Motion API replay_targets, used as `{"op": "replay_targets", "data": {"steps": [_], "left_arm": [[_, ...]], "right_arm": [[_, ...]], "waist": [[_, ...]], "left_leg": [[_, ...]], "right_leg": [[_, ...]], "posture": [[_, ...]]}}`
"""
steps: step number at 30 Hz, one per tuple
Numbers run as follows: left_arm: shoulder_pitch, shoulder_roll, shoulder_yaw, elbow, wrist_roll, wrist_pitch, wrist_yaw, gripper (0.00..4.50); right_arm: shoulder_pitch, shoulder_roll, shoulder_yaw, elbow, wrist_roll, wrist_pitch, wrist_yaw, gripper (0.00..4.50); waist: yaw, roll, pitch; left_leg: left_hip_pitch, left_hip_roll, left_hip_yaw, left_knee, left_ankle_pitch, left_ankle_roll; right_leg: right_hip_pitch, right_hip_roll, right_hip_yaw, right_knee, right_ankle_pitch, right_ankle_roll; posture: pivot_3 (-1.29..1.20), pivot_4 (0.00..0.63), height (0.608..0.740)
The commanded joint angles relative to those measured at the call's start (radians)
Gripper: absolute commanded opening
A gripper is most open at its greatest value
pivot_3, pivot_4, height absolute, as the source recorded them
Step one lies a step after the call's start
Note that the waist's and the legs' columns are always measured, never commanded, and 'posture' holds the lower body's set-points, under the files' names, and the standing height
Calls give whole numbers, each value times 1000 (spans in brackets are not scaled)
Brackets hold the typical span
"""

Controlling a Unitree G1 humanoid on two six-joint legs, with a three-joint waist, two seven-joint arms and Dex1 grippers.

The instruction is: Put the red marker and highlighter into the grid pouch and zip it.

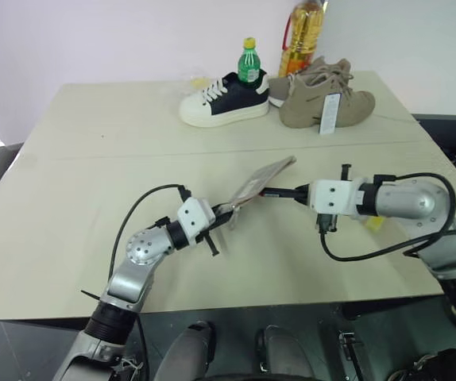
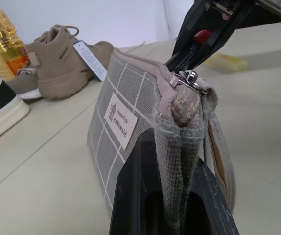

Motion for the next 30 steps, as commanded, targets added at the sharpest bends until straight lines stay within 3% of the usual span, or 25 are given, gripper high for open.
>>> {"op": "replay_targets", "data": {"steps": [1,11,30], "left_arm": [[-10,-12,31,-35,-51,6,7,0],[-2,-13,59,-47,-89,35,14,0],[-2,-20,42,-60,-81,45,7,0]], "right_arm": [[-24,-17,-48,-5,4,7,-2,325],[-20,0,-232,77,115,122,-50,325],[-3,29,-212,85,132,148,-91,325]], "waist": [[0,0,0],[0,0,0],[0,0,0]], "left_leg": [[0,0,0,0,0,0],[0,0,0,0,0,0],[0,0,0,1,0,0]], "right_leg": [[0,0,0,0,0,0],[0,0,0,0,0,0],[0,0,0,0,0,0]], "posture": [[0,150,738],[0,150,738],[0,150,738]]}}
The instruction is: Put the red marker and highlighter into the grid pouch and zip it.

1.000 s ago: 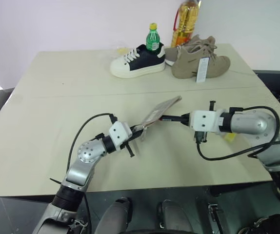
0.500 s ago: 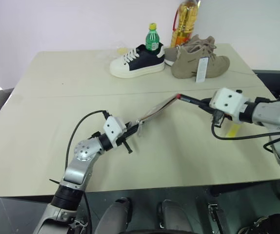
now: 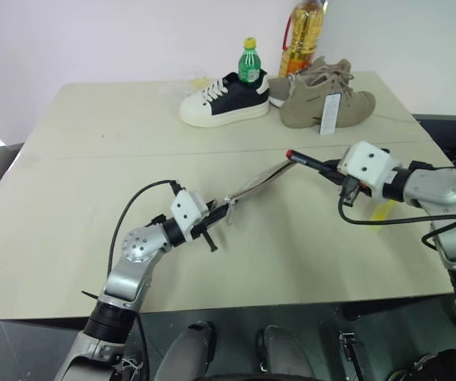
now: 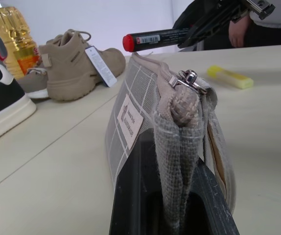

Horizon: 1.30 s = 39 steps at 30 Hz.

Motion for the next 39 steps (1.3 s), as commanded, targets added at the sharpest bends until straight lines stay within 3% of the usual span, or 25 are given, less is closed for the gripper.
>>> {"op": "replay_targets", "data": {"steps": [1,24,39], "left_arm": [[-2,-6,1,-41,-10,-5,7,0],[-5,-12,0,-29,-3,-3,12,0],[-10,-12,-10,-36,2,-13,0,0]], "right_arm": [[1,-12,-30,-3,13,-12,-3,325],[46,-41,-81,-31,68,4,23,325],[35,-39,-15,-23,25,-25,25,325]], "waist": [[0,0,0],[0,0,0],[0,0,0]], "left_leg": [[0,0,0,0,0,0],[0,0,0,0,0,0],[0,0,0,0,0,0]], "right_leg": [[0,0,0,0,0,0],[0,0,0,0,0,0],[0,0,0,0,0,0]], "posture": [[0,150,738],[0,150,738],[0,150,738]]}}
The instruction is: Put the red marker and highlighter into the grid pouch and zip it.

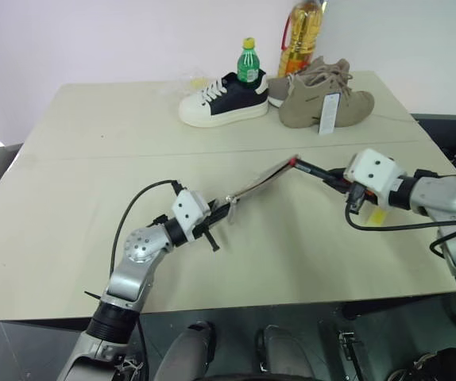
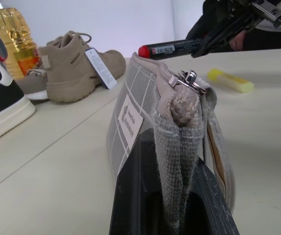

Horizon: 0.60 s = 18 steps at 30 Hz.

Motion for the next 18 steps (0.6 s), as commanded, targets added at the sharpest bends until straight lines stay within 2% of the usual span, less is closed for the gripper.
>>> {"op": "replay_targets", "data": {"steps": [1,8,12,18], "left_arm": [[-10,6,-6,-38,-2,-16,-9,0],[-19,31,-24,-39,11,-31,-42,0],[-47,57,-36,-30,6,-41,-88,0],[-74,92,-58,-32,-10,-34,-173,0]], "right_arm": [[-25,-17,7,-26,-13,-24,6,325],[-33,-65,77,-57,-90,-150,48,325],[-57,-96,162,-89,-168,-294,103,325],[-97,-54,247,-111,-231,-407,119,325]], "waist": [[0,0,0],[0,0,0],[-1,0,0],[-2,0,0]], "left_leg": [[0,0,0,0,0,0],[0,0,0,0,0,0],[0,0,0,0,0,0],[0,0,0,0,0,0]], "right_leg": [[0,0,0,0,0,0],[0,0,0,0,0,0],[0,0,0,0,0,0],[0,0,0,0,0,0]], "posture": [[0,150,738],[0,150,738],[0,150,738],[0,150,738]]}}
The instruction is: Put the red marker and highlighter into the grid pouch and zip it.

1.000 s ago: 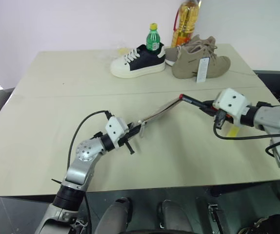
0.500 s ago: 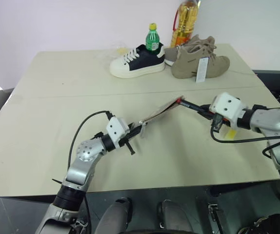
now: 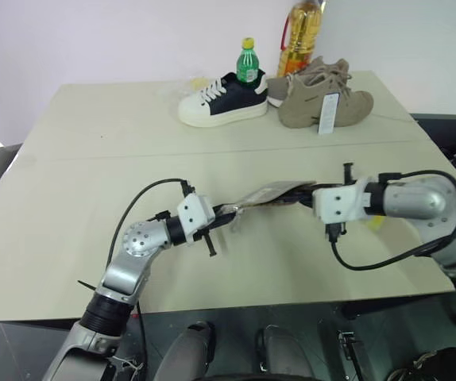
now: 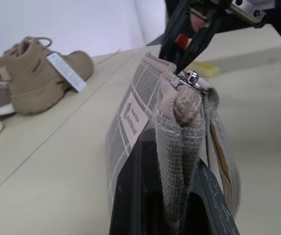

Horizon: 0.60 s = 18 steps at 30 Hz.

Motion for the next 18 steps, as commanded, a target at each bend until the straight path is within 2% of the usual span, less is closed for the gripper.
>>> {"op": "replay_targets", "data": {"steps": [1,6,9,11,14,18], "left_arm": [[-24,5,-15,-34,-20,-18,-39,0],[-26,13,-5,-26,-17,-17,-61,0],[-23,11,4,-12,-8,-18,-47,0],[-17,4,2,-1,6,-23,-29,0],[-8,-20,-6,7,25,-24,13,0],[3,-85,-23,36,57,-36,84,0]], "right_arm": [[-29,16,25,-31,-28,-61,9,325],[-48,34,33,-19,-35,-74,25,325],[-61,42,-10,-14,6,-28,24,1856],[-59,48,-70,-40,88,61,32,2824],[-30,44,-185,-106,262,261,62,2824],[1,96,-423,-123,526,593,-13,2824]], "waist": [[1,0,0],[2,0,0],[1,0,0],[2,0,0],[3,0,0],[5,-1,0]], "left_leg": [[0,0,0,0,0,0],[0,0,0,0,0,0],[0,0,0,0,0,0],[0,0,0,0,0,0],[0,0,0,0,0,0],[0,0,-1,1,0,0]], "right_leg": [[0,0,0,0,0,0],[0,0,0,0,0,0],[0,0,0,0,0,0],[0,0,0,0,0,0],[0,0,0,0,0,0],[1,0,0,0,0,0]], "posture": [[0,150,738],[0,150,738],[0,150,738],[0,150,738],[0,150,738],[0,150,738]]}}
